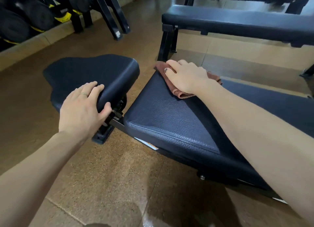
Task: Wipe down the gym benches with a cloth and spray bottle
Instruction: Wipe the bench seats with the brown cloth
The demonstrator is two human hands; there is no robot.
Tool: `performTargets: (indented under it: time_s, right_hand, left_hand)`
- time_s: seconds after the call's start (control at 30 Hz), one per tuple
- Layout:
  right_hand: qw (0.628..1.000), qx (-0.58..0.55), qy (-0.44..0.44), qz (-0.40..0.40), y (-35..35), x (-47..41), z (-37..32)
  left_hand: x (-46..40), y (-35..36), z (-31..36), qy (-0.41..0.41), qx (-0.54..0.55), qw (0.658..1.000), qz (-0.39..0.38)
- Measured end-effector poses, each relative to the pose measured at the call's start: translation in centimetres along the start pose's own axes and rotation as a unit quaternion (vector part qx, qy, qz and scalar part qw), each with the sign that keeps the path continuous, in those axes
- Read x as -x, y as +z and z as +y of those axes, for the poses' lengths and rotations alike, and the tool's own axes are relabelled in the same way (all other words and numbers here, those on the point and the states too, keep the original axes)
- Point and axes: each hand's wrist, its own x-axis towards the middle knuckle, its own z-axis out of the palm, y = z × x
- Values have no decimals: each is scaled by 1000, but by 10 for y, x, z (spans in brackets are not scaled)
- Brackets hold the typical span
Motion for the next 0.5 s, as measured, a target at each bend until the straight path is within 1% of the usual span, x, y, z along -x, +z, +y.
performTargets:
  time_s: [0.17, 0.23, 0.3, 0.37, 0.5]
  right_hand:
    - [999, 26, -10, 41, -4, 62, 57]
    - [999, 36, -8, 31, -3, 68, 61]
    - [998, 55, -1, 10, 0, 61, 46]
    - [998, 61, -22, 0, 4, 54, 18]
    - [989, 32, -146, -20, 17, 64, -54]
  left_hand:
    - [1, 0, 3, -8, 4, 1000, -9]
    - [0, -2, 4, -16, 8, 1000, -11]
    - [-1, -2, 5, -19, 5, 1000, -10]
    - [-1, -1, 6, -23, 1, 1000, -8]
    - [-1, -3, 9, -25, -2, 1000, -3]
